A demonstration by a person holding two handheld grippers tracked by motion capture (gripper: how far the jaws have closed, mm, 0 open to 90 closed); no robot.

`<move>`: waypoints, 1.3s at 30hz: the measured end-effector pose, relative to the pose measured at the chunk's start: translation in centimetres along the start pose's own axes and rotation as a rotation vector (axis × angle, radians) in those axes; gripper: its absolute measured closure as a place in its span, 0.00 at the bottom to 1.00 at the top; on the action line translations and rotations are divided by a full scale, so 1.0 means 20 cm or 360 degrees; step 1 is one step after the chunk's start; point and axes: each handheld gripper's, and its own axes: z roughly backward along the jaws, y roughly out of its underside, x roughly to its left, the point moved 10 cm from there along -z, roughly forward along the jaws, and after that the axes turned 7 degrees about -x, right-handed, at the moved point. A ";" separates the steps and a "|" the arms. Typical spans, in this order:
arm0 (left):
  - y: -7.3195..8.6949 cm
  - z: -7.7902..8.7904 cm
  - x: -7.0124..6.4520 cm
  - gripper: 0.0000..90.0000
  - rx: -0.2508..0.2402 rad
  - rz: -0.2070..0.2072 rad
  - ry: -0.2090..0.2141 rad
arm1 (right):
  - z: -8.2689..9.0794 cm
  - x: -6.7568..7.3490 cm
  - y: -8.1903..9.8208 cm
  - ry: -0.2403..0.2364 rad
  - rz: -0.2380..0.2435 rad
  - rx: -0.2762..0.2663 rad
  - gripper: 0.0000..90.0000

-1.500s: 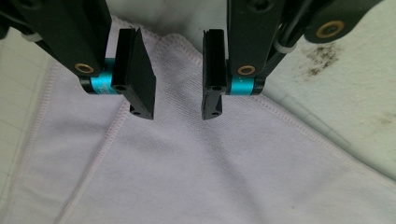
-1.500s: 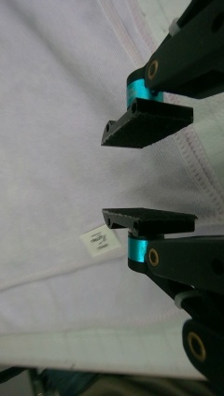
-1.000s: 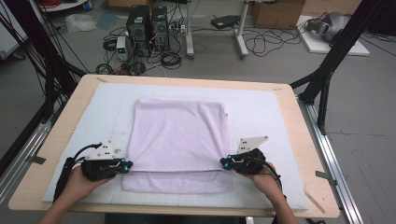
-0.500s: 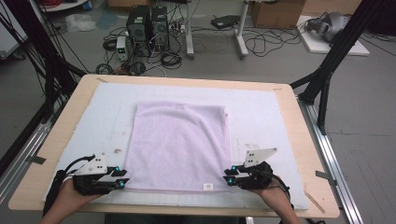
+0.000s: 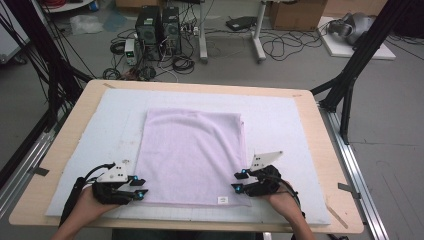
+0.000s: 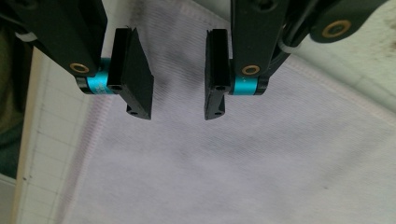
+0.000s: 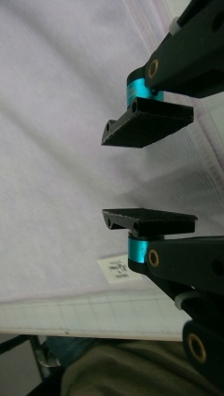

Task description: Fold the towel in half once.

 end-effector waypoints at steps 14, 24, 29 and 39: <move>0.07 0.02 -0.06 0.52 0.0020 -0.0031 0.0007 | 0.03 0.16 0.12 -0.0127 0.0130 0.0026 0.47; 0.04 0.03 -0.03 0.93 0.0029 -0.0072 -0.0060 | 0.02 0.12 0.10 -0.0005 0.0210 0.0055 0.90; -0.02 0.14 -0.04 0.94 -0.0053 -0.0057 -0.0035 | 0.07 0.16 0.04 -0.0065 0.0147 -0.0062 0.90; 0.02 0.22 -0.13 0.67 -0.0084 -0.0009 0.0030 | 0.10 0.27 0.05 -0.0217 -0.0005 -0.0079 0.60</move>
